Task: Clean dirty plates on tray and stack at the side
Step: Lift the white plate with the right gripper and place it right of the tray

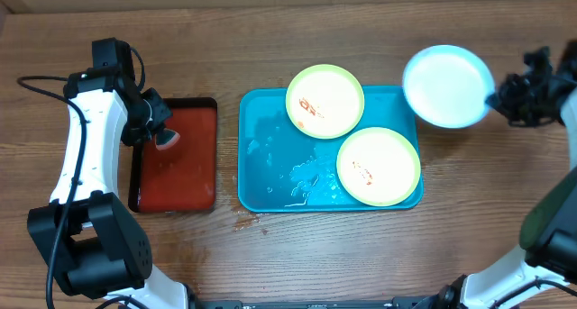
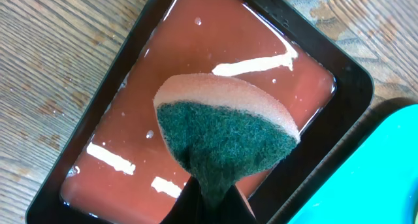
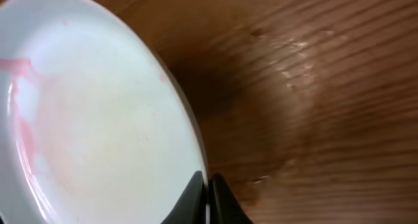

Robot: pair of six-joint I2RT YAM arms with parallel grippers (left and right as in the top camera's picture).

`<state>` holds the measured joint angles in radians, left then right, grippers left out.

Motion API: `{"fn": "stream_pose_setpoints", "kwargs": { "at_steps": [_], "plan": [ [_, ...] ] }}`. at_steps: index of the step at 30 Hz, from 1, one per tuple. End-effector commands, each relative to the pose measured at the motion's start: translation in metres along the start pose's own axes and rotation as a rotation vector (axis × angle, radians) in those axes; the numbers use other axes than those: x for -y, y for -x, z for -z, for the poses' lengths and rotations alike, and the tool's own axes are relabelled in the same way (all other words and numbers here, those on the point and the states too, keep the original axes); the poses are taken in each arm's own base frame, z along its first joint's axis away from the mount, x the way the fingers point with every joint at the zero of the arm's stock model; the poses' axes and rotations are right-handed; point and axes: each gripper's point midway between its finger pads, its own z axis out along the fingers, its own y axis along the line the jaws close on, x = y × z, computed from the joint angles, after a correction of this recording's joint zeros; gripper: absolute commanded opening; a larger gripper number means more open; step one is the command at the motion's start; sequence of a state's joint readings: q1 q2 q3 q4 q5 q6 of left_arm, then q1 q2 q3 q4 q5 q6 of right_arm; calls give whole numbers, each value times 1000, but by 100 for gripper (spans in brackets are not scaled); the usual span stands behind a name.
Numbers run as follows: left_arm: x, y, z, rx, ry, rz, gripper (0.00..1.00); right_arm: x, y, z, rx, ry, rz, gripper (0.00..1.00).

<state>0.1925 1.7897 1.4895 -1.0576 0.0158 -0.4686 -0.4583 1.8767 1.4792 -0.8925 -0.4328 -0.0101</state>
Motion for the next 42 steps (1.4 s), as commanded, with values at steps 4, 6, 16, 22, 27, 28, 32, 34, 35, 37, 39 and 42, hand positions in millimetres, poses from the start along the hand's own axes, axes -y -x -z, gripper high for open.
{"fn": "stream_pose_setpoints", "kwargs": {
  "at_steps": [4,6,16,22,27,28,32,34,35,37,39,42],
  "plan": [
    [5,7,13,37,-30,9,4,56,-9,-18,112,27,-210,4],
    [5,7,13,37,-30,9,4,65,-12,-25,131,3,-206,4],
    [5,7,13,37,-31,9,4,79,-18,-45,135,-197,-170,6],
    [5,7,13,37,-31,9,4,52,-17,-52,111,-174,-129,38],
    [5,7,13,37,-31,9,4,16,2,-32,81,-149,-89,46],
    [5,7,13,38,-31,9,4,3,7,-26,73,-127,-69,47],
    [6,9,13,43,-37,8,4,-92,20,-8,55,119,165,53],
    [9,8,13,38,-53,8,4,-130,15,-11,58,201,302,58],
    [11,8,13,35,-61,7,4,-147,10,-16,61,219,383,61],
    [13,7,13,35,-68,2,4,-173,-1,-30,59,222,527,64],
    [16,6,13,35,-71,-7,4,-194,-14,-49,53,205,658,70],
    [21,4,13,34,-73,-23,4,-211,-33,-86,32,112,807,88]
  ]
}}
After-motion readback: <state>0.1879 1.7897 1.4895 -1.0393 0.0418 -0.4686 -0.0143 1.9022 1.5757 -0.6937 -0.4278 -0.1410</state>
